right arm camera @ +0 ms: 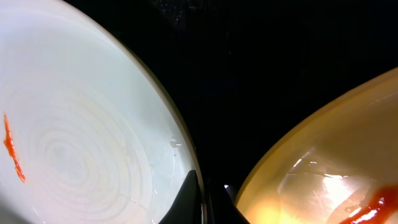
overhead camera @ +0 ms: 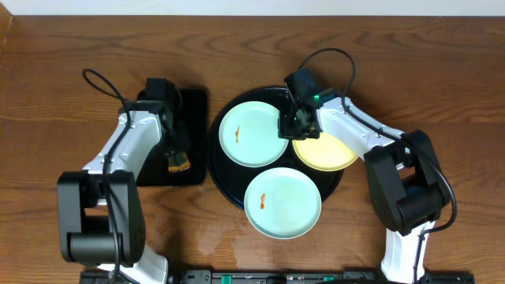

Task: Clean dirty plates on tray and stack at the side

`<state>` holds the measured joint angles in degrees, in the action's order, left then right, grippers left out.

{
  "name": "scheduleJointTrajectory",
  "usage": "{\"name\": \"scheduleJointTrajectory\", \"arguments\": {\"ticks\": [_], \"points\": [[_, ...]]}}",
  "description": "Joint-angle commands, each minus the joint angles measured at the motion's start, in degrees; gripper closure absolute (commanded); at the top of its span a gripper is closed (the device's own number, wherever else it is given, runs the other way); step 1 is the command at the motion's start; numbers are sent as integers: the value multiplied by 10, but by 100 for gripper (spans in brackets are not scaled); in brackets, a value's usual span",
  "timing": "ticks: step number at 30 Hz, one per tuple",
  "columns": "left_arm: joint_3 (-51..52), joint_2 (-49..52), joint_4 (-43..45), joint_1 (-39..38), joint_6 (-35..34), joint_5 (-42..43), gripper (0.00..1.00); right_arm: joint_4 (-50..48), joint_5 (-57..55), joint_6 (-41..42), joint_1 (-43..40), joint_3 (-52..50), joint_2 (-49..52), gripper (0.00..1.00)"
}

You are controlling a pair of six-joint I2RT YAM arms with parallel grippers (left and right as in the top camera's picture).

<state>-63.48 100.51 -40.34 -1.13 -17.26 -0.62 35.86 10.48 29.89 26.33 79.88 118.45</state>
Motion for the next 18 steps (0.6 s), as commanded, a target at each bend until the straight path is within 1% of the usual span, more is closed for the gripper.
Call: {"name": "scheduleJointTrajectory", "arguments": {"ticks": [1, 3, 6, 10, 11, 12, 13, 14, 18], "points": [[2, 2, 34, 3, 10, -55, 51, -3, -19, -4, 1, -4, 16, 99], [12, 16, 61, 3, 9, -54, 51, -3, -18, -4, 1, -4, 16, 99], [19, 45, 79, 3, 9, -52, 51, -4, -19, -4, 1, -4, 16, 98], [19, 82, 79, 3, 10, -20, 59, -4, -19, -4, 1, -4, 16, 96], [19, 89, 79, 3, 11, -10, 64, -4, -19, -4, 1, -4, 16, 96], [19, 94, 79, 3, 12, -4, 75, -4, -19, -4, 1, -4, 16, 95], [19, 94, 76, 3, 12, -4, 90, -4, -19, -4, 1, -4, 16, 94], [18, 92, 74, 3, 12, -4, 92, -4, -19, -4, 1, -4, 16, 94], [-5, 69, 45, 3, 24, -5, 92, -4, -19, -4, 1, -4, 16, 93]]}}
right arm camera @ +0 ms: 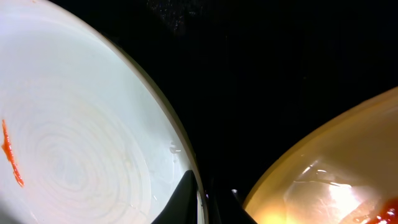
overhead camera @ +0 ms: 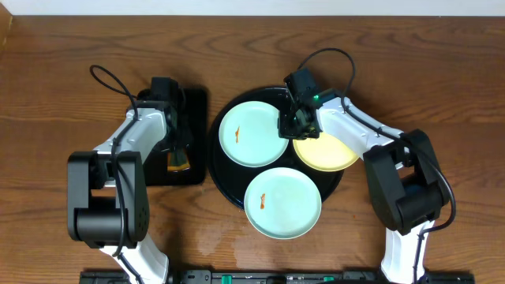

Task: Clean dirty plates on tray and stack at the side

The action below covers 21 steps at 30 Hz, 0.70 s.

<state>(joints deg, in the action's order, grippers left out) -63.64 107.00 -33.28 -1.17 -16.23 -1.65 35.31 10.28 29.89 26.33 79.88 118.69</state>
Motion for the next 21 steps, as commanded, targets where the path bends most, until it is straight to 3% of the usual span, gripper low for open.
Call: {"name": "scheduleJointTrajectory", "arguments": {"ticks": [1, 4, 5, 6, 13, 18, 21], "points": [[-13, -5, -36, 3, 17, 6, 92, 1, -17, -4, 1, -4, 13, 93], [-31, -37, -54, 3, 18, 6, 44, 1, -17, -4, 1, -4, 13, 93], [-31, -48, -59, 3, 18, 6, 34, 1, -17, -4, 1, -4, 13, 93], [-31, -57, -67, 3, 14, 6, 31, 1, -17, -4, 1, -4, 13, 92], [-3, -60, -107, 3, 5, 25, 36, 1, -17, -5, 1, -4, 13, 84], [53, -36, -66, 3, -30, 26, 66, -3, -19, -37, 1, -4, 13, 66], [75, -29, -44, 3, -30, 26, 81, -12, -19, -48, 1, -4, 13, 64]]}}
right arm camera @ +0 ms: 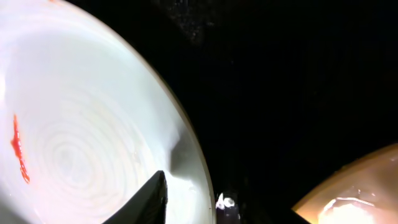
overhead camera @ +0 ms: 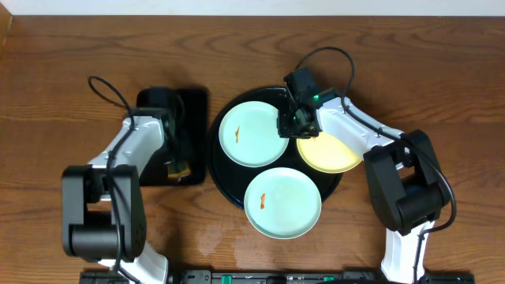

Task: Clean dirty plates on tray and stack at the side

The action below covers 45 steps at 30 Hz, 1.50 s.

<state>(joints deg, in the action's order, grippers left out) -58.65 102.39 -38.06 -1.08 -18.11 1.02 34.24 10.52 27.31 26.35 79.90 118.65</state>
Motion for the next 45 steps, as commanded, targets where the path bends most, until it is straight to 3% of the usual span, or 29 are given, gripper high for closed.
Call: {"name": "scheduleJointTrajectory", "arguments": {"ticks": [1, 2, 5, 10, 12, 15, 20, 33, 39, 43, 45], "points": [[27, 17, 7, 2, -10, -1, 86, -2, -21, -23, 1, -4, 14, 64], [27, 17, 8, 2, -10, -1, 92, -3, -21, -23, 1, -4, 14, 64], [10, 15, -4, 2, 4, -1, 93, -3, -21, -23, 4, -4, 14, 67], [-90, 1, -102, 1, 10, -1, 93, -9, -21, -23, 13, -4, 14, 76], [-137, -9, -138, -4, 10, 0, 93, -13, -21, -20, 16, -4, 15, 89], [-190, -25, -162, -22, 13, 15, 92, -17, -21, 5, 19, -4, 23, 99], [-210, -38, -134, -69, 15, 87, 93, -11, -21, 47, 15, -4, 44, 99], [-186, 33, 17, -216, -52, 90, 93, 9, -21, 50, -17, -4, 46, 99], [-186, 98, 59, -222, -93, 89, 93, 20, -21, 32, -29, -4, 45, 99], [-186, 143, 86, -221, -88, 89, 93, 22, -21, 28, -29, -4, 45, 99], [-187, 164, 102, -221, -53, 88, 92, 22, -21, 28, -29, -4, 45, 99]]}}
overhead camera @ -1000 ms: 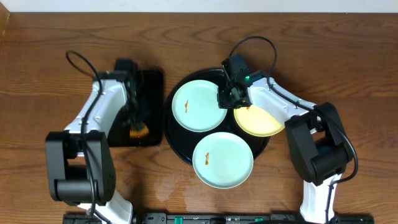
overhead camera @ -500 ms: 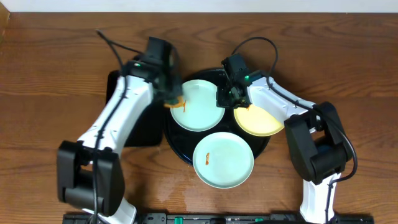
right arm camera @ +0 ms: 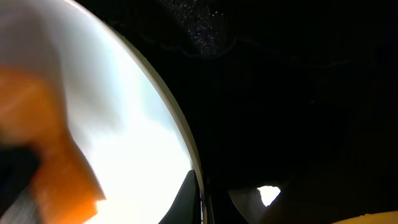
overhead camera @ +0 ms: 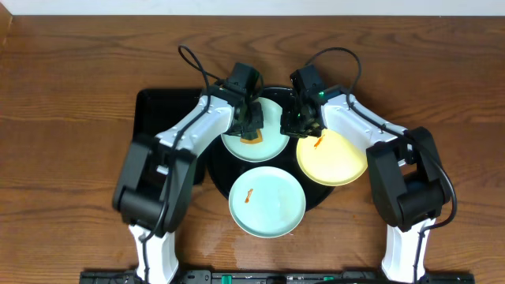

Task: Clean dirty plates on tray and stack at the side

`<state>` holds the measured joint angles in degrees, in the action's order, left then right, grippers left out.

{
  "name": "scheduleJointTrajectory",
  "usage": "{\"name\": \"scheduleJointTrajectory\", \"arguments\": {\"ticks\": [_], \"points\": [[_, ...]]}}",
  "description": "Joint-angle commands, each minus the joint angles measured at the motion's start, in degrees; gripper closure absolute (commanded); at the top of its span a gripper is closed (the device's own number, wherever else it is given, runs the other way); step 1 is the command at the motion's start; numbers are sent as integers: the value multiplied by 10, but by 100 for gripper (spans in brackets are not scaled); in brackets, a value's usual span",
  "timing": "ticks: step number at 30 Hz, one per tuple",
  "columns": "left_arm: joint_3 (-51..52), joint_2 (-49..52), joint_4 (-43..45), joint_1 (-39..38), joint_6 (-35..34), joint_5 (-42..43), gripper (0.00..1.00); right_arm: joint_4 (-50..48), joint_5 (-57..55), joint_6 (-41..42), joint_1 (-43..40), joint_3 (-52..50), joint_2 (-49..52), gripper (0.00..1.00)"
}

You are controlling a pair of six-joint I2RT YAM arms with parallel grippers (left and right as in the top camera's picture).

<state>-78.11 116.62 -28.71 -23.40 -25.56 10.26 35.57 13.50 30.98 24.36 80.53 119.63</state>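
On the round black tray (overhead camera: 217, 170) lie three plates. The far pale green plate (overhead camera: 268, 140) has my right gripper (overhead camera: 302, 125) shut on its right rim. My left gripper (overhead camera: 251, 125) stands over this plate, shut on an orange sponge (overhead camera: 252, 139) that rests on it. The right wrist view shows the plate's rim (right arm camera: 180, 137) between my fingers (right arm camera: 189, 198), with the blurred sponge (right arm camera: 53, 162) at the left. The yellow plate (overhead camera: 335, 158) carries a red smear. The near green plate (overhead camera: 268, 201) has an orange smear.
A black rectangular mat (overhead camera: 162, 118) lies left of the round tray, under the left arm. The near green plate overhangs the tray's front edge. Bare wooden table (overhead camera: 71, 95) surrounds everything. Cables loop above both wrists.
My left gripper has left the black mat and is now over the far green plate with the sponge in it. The near green plate and the yellow plate lie slightly shifted. My right gripper still grips the rim.
At all three earlier moments my left gripper was down at the sponge on the black mat, while my right gripper stayed at the far green plate's right rim. Now the sponge lies on that plate, covering its smear.
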Motion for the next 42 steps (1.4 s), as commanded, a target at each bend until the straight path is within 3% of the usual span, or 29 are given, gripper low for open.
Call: {"name": "scheduleJointTrajectory", "arguments": {"ticks": [1, 11, 19, 32, 42], "points": [[7, 29, 10, 3, 33, -14, 93, 9, -50, -9, -9, -10, 35, 99], [6, 32, -42, 3, 41, -363, 93, 9, -50, -9, -8, -10, 35, 99], [-21, 31, -87, -1, 40, -489, 93, 10, -51, -9, -8, -10, 35, 99], [-58, -85, -135, 6, 38, -478, 93, 17, -51, -18, -8, -9, 35, 99], [-46, -159, -258, 120, 44, -219, 93, 5, -51, -193, -8, 10, 35, 99]]}}
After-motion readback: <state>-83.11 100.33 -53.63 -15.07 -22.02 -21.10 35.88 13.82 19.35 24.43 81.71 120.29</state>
